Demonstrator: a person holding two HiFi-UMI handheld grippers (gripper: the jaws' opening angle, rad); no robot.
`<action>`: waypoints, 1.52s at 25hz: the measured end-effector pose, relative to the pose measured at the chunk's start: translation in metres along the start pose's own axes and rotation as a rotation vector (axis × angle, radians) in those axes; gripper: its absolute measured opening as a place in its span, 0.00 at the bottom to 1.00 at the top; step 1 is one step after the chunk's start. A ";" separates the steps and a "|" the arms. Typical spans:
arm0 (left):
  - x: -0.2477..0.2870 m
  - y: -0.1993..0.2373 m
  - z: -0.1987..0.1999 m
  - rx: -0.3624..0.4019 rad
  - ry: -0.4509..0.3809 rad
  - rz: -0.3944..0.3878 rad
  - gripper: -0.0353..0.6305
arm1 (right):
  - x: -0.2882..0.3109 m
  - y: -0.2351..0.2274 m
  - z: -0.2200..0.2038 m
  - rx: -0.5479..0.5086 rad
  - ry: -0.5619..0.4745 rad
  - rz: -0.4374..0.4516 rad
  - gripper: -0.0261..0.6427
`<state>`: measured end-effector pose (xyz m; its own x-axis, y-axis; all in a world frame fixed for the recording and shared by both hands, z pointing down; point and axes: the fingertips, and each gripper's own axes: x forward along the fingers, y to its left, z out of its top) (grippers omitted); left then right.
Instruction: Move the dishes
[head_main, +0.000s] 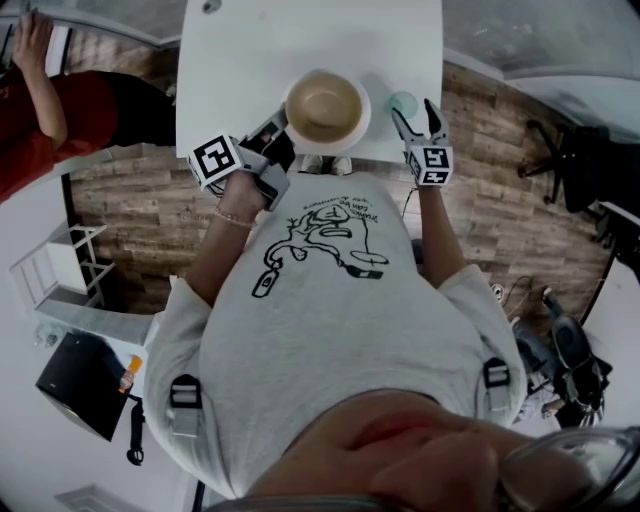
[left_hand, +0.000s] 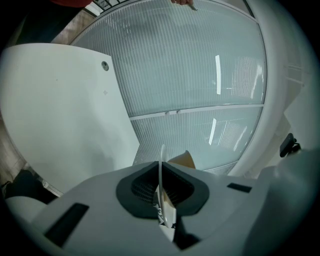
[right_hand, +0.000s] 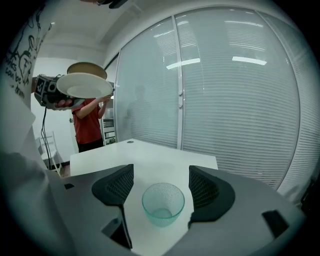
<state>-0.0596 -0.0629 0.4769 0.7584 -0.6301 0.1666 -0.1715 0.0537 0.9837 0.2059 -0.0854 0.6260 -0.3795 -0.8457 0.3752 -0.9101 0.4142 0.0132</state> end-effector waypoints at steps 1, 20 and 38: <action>0.000 0.000 0.000 0.001 0.001 0.000 0.07 | -0.003 0.001 0.009 -0.004 -0.011 -0.004 0.57; 0.001 -0.002 0.000 0.003 0.008 -0.021 0.07 | -0.081 0.020 0.203 0.015 -0.253 0.025 0.31; 0.001 -0.001 0.001 0.004 0.003 -0.028 0.07 | -0.134 0.036 0.301 -0.003 -0.364 0.018 0.16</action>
<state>-0.0594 -0.0641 0.4758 0.7647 -0.6293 0.1387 -0.1521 0.0329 0.9878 0.1741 -0.0586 0.2969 -0.4307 -0.9022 0.0213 -0.9023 0.4310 0.0124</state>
